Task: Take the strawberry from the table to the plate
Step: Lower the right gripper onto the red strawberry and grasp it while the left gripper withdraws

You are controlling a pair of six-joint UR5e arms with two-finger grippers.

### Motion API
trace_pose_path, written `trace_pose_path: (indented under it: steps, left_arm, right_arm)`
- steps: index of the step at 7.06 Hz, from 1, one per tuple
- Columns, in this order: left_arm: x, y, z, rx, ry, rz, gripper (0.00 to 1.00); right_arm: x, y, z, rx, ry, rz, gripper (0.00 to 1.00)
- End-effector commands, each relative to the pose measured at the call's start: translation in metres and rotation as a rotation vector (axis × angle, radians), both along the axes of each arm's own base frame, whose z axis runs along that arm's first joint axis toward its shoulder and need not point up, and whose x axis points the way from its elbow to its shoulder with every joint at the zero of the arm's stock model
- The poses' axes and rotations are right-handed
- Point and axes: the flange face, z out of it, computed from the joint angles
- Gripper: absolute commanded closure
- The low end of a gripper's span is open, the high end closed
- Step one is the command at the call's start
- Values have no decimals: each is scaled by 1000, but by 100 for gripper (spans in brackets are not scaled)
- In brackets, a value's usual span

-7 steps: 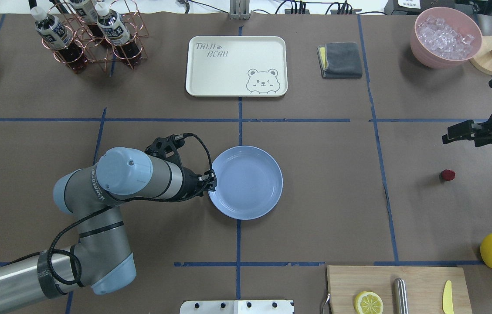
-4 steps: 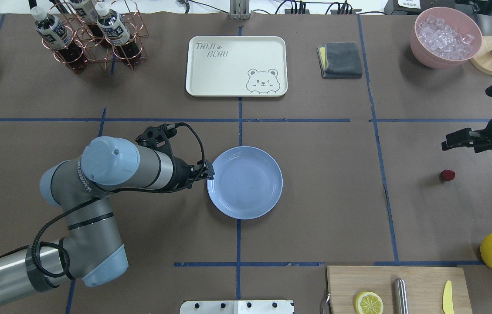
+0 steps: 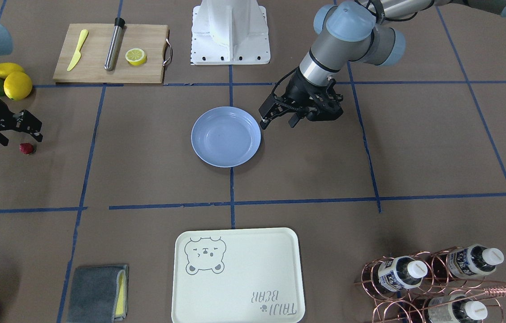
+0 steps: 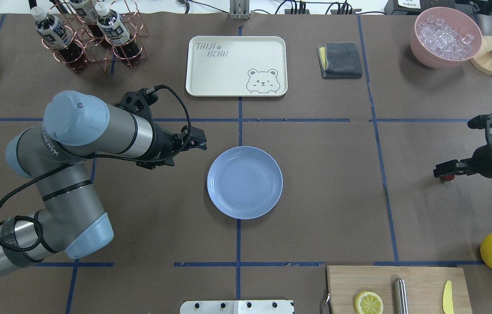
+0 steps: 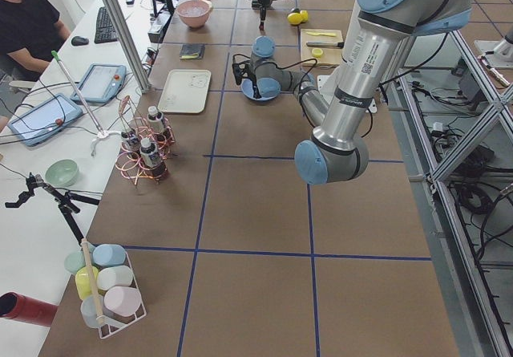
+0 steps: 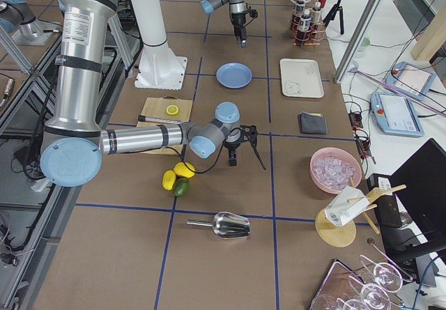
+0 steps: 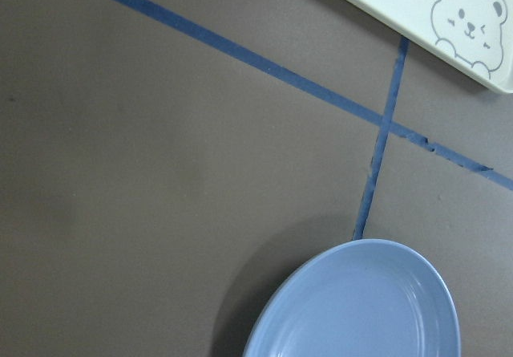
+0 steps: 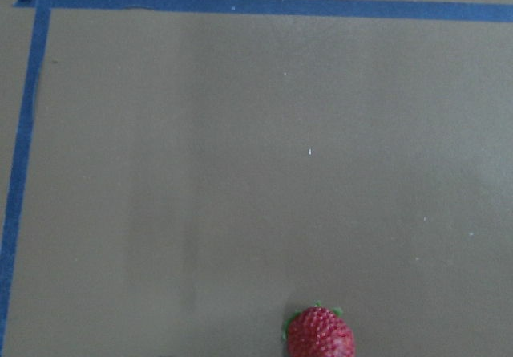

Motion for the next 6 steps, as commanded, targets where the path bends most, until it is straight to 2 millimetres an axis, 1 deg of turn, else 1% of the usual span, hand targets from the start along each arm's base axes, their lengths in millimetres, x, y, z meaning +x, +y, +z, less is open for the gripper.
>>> trace_pose_path:
  steps: [1,2,3,4,5,6]
  left_arm:
    - [-5,-4,0,-1,0,-8,0]
    - [-5,-4,0,-1,0,-8,0]
    - [-4,-4,3,-5,-5,-10,0]
    - [-3,-5,5,-6,-8,-11,0]
    - [-2,-6,5,-7,-10,-11,0]
    - [-2,-6,6,-8,-11,-11,0]
  right_arm:
    - [-11,1,10,-6,20,-10,2]
    - [-15,-4,15,-12,25,-13,4]
    - [-16,-5,17,-16,26,-15,16]
    - [-18,-7,14,-12,21,-16,25]
    - [-18,-7,16,-14,23,-16,30]
    - [-18,-7,15,-14,21,-15,30]
